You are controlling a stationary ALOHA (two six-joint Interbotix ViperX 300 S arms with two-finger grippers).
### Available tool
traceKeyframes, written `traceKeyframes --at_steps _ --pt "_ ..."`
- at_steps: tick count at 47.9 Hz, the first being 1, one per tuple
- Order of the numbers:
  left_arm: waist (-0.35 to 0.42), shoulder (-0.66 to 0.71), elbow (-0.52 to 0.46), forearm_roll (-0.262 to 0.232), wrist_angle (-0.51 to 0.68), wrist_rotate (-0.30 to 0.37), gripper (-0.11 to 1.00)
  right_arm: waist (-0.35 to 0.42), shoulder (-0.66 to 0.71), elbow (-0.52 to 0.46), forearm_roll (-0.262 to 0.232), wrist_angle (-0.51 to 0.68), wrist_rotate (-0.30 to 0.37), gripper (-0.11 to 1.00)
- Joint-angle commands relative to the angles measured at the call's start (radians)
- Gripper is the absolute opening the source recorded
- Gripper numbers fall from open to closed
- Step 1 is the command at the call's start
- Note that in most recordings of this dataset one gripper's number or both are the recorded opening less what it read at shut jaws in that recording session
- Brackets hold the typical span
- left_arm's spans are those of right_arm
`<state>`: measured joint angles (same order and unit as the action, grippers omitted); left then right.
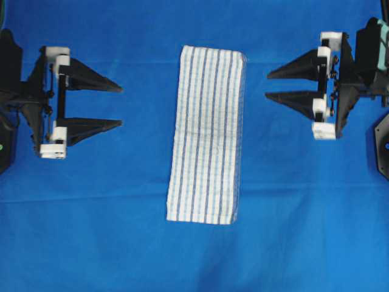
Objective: Fold the blue towel.
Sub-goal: 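Move both grippers to the far end of the strip and grasp its corners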
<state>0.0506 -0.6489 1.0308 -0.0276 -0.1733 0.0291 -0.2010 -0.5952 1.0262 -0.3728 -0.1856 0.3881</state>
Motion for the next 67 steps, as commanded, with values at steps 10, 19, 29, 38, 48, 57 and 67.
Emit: traceKeyframes --at_steps 10,19,29,38,48,57,67 --pt "0.012 -0.008 0.014 0.002 -0.046 -0.008 0.65 0.011 0.018 -0.009 0.003 -0.023 0.003 0.56" --pt "0.014 0.012 0.009 0.002 -0.048 -0.008 0.65 0.009 0.031 -0.014 0.003 -0.021 0.003 0.57" --pt "0.031 0.041 -0.005 0.002 -0.060 -0.006 0.70 0.000 0.032 -0.018 0.005 -0.021 0.003 0.59" --pt "0.126 0.164 -0.061 0.002 -0.104 -0.008 0.83 -0.086 0.094 -0.041 0.014 -0.014 0.003 0.67" --pt "0.245 0.387 -0.163 0.002 -0.114 -0.009 0.92 -0.184 0.215 -0.106 0.011 0.026 -0.002 0.67" --pt "0.318 0.598 -0.264 0.000 -0.130 -0.011 0.92 -0.262 0.367 -0.149 0.009 0.043 -0.008 0.67" --pt "0.371 0.799 -0.371 0.002 -0.130 -0.011 0.92 -0.316 0.538 -0.189 0.009 0.034 -0.009 0.67"
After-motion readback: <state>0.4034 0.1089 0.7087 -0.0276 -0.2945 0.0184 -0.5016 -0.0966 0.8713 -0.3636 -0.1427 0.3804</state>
